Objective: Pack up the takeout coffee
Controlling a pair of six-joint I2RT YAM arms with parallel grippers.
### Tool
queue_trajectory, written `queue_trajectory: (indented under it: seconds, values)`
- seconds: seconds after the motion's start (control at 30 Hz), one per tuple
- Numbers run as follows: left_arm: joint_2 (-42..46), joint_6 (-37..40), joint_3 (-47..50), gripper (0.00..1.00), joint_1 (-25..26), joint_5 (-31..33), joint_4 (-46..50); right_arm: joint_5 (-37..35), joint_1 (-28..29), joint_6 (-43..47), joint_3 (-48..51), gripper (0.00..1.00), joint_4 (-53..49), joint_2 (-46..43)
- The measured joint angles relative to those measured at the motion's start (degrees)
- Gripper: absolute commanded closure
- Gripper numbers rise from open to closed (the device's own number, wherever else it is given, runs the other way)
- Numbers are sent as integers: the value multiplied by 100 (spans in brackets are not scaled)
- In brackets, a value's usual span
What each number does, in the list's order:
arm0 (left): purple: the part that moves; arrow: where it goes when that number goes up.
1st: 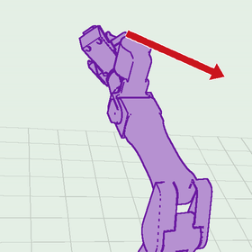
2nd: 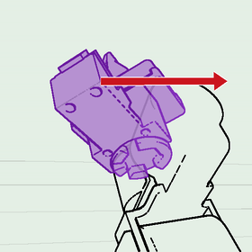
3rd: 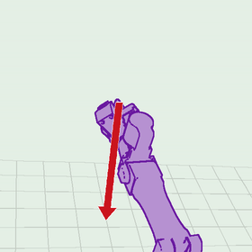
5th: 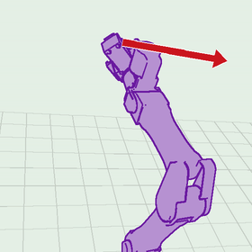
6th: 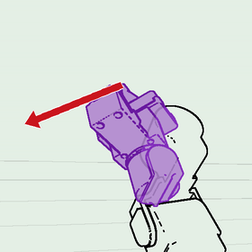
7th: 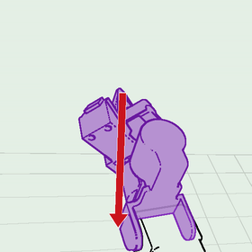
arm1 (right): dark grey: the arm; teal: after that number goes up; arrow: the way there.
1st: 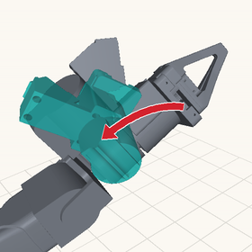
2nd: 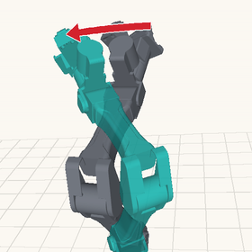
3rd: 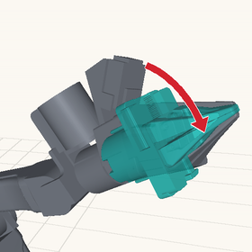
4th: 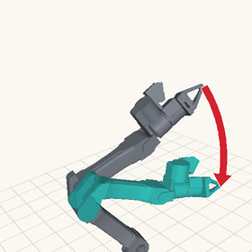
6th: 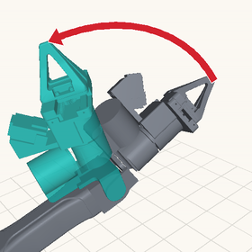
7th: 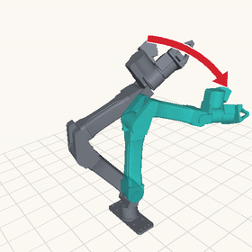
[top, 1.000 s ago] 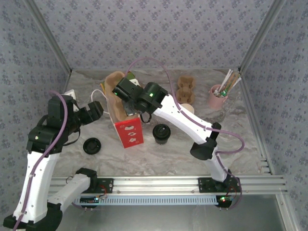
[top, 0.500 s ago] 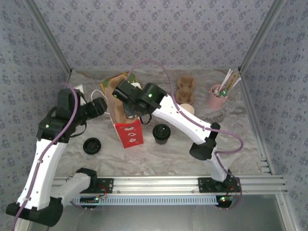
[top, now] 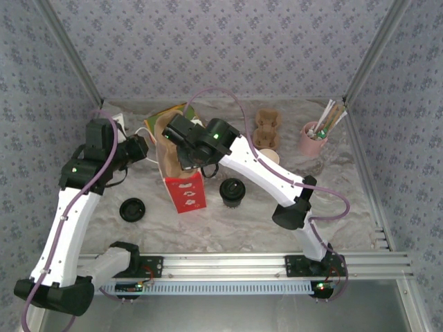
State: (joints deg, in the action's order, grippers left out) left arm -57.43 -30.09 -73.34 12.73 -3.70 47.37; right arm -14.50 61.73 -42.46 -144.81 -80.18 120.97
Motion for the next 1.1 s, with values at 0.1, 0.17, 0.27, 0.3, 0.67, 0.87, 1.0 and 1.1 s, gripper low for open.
queue_trajectory:
  seconds: [0.1, 0.17, 0.27, 0.3, 0.67, 0.87, 1.0, 1.1]
  values:
    - [4, -118, 0, 98, 0, -125, -96, 37, -26, -22, 0, 89, 0, 0]
    - [17, -173, 0, 100, 2, -197, -125, 46, -37, -24, 0, 89, 0, -2]
    - [72, -264, 0, 100, 24, -289, -168, 63, -44, -26, 0, 89, 0, -2]
    - [92, -295, 0, 100, 55, -310, -201, 70, -48, -31, 0, 89, 0, -2]
    - [205, -518, 2, 100, 479, -448, -527, 192, -111, -96, 0, 89, 70, -2]
    - [225, -610, 22, 100, 645, -444, -710, 192, -122, -131, 0, 89, 94, -2]
    - [225, -664, 83, 100, 723, -409, -776, 192, -122, -136, 2, 89, 105, -2]
    - [227, -667, 83, 100, 767, -358, -780, 190, -122, -219, 20, 89, 101, -2]
